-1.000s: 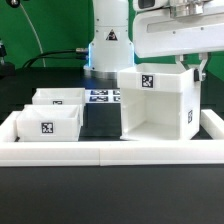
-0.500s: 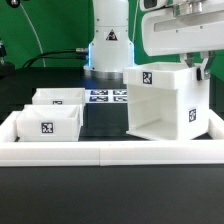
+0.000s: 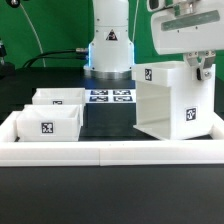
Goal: Assemble drawer
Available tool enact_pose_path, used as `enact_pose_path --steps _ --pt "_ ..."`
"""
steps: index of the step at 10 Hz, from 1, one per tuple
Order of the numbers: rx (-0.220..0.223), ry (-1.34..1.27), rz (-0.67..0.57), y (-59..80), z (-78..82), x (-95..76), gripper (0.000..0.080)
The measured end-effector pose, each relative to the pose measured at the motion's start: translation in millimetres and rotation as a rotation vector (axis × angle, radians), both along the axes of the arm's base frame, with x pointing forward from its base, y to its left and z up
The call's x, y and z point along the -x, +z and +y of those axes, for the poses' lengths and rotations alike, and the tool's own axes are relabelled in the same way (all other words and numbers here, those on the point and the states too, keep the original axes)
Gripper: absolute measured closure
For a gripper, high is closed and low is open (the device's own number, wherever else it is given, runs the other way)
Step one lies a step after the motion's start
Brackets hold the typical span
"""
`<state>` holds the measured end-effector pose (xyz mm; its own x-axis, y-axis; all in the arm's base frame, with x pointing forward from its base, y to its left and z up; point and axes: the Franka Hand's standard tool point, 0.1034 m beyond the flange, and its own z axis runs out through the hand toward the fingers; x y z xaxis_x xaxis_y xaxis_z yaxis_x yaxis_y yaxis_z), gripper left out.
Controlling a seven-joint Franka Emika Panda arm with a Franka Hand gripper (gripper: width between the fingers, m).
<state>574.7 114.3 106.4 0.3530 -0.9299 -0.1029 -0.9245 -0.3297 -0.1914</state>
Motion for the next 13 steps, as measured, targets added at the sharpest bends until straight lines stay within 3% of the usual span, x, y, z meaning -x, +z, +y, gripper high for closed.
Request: enact_pose_path --steps 5,9,13 --pt "-0.111 -0.465 0.101 -3.6 1.3 1.5 0.076" --pt "-0.116 -0.447 0.098 -4.0 3.0 1.4 0.076" --pt "-0.113 -0.313 0.077 -5.2 7.5 -20.9 0.076"
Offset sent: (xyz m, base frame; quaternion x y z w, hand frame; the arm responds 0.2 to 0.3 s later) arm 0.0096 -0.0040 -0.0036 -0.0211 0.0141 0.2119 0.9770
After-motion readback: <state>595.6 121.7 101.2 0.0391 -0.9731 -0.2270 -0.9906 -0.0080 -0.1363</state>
